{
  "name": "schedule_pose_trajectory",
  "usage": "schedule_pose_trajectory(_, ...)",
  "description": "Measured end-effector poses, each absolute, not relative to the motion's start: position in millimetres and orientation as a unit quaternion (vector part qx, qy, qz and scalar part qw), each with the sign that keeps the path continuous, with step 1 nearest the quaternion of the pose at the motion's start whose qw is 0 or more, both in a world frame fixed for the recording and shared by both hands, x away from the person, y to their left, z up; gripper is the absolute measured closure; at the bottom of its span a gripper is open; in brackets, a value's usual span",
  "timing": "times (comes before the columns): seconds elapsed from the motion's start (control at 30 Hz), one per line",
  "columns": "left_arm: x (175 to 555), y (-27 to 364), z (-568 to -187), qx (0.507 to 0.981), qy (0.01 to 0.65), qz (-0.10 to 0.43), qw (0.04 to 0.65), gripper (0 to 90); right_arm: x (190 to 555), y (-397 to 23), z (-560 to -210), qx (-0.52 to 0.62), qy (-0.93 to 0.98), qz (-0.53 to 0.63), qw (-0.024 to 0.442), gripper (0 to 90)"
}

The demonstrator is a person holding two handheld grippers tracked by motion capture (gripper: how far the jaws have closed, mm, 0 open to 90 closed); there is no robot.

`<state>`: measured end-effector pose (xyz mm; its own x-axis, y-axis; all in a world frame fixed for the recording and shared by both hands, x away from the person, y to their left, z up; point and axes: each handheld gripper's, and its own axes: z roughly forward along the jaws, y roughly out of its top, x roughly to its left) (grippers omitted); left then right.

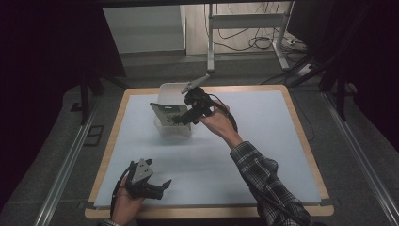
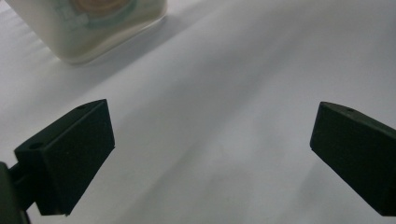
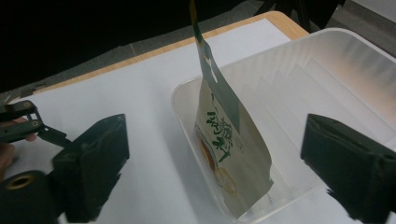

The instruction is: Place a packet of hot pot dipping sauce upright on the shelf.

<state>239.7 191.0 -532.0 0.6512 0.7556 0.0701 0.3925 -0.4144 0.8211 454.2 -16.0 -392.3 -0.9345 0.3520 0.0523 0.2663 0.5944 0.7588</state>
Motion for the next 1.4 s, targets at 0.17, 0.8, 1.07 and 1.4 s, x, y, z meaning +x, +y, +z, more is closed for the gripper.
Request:
schedule_pose_trajectory(0.17,240,191,-532,0.811,0.354,0.222,0.409,0.0,450,-22,-391,0.172,0.888,0.422,0.056,3.7)
schedule_pose_trajectory(0.8,240,190,-532,0.812,0.353,0.221,0.408,0.0,436,-48,-396,0.192,0.873,0.445,0.053,0.0)
schedule_pose_trajectory(1.07,240,190,-532,0.813,0.352,0.221,0.408,0.0,430,-53,-404,0.184,0.88,0.432,0.069,0.0)
schedule_pose_trajectory(1.4,240,190,-532,0.813,0.352,0.221,0.408,0.0,419,-62,-410,0.183,0.877,0.437,0.08,0.0)
